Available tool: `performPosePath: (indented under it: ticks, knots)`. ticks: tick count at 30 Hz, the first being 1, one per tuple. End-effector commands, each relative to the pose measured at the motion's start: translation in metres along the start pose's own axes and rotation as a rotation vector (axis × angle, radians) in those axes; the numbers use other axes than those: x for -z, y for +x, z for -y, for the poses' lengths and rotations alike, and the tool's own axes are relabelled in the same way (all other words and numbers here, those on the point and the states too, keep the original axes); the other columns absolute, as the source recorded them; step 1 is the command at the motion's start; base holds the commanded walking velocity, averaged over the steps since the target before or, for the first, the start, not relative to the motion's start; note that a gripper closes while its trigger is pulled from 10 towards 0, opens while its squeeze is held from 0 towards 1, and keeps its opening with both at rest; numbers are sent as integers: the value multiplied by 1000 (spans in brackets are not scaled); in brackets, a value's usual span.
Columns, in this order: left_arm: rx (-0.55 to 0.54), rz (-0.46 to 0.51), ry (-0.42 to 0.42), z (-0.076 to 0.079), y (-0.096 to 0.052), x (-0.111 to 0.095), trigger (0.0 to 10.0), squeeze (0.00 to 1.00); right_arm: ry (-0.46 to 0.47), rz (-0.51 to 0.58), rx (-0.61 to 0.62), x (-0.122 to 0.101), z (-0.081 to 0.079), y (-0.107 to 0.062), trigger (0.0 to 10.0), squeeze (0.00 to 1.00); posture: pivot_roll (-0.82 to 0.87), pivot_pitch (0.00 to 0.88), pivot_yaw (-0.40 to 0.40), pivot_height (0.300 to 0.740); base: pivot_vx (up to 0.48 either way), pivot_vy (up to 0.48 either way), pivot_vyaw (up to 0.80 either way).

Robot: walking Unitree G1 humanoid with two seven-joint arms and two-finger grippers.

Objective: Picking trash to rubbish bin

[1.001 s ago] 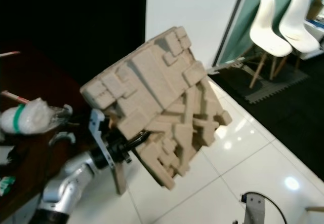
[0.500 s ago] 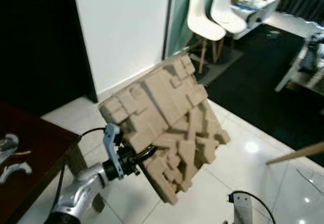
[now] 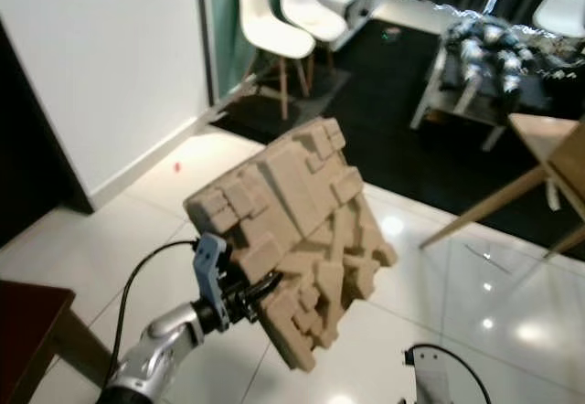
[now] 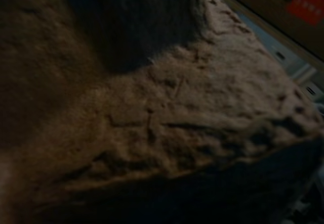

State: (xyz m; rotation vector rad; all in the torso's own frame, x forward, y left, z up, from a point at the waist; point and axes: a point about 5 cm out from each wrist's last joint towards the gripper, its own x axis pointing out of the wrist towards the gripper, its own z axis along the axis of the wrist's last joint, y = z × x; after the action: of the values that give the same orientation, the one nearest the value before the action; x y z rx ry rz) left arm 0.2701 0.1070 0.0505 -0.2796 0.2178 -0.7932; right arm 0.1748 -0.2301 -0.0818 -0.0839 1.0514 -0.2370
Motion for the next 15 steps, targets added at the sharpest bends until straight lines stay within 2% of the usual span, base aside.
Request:
performPosePath:
  ticks: [1,3,15]
  knots:
    - [5,-4,12,2,2,2,10000,0,-14,-19,9,6,5,0,10000,0,150,81,-81,740,0,0,-788]
    - [-6,-4,11,0,2,2,10000,0,-19,-18,11,6,5,0,10000,0,147,78,-81,740,0,0,-788]
    - [-14,33,6,-2,5,-1,10000,0,-13,-11,8,7,7,-1,10000,0,131,86,-77,740,0,0,0]
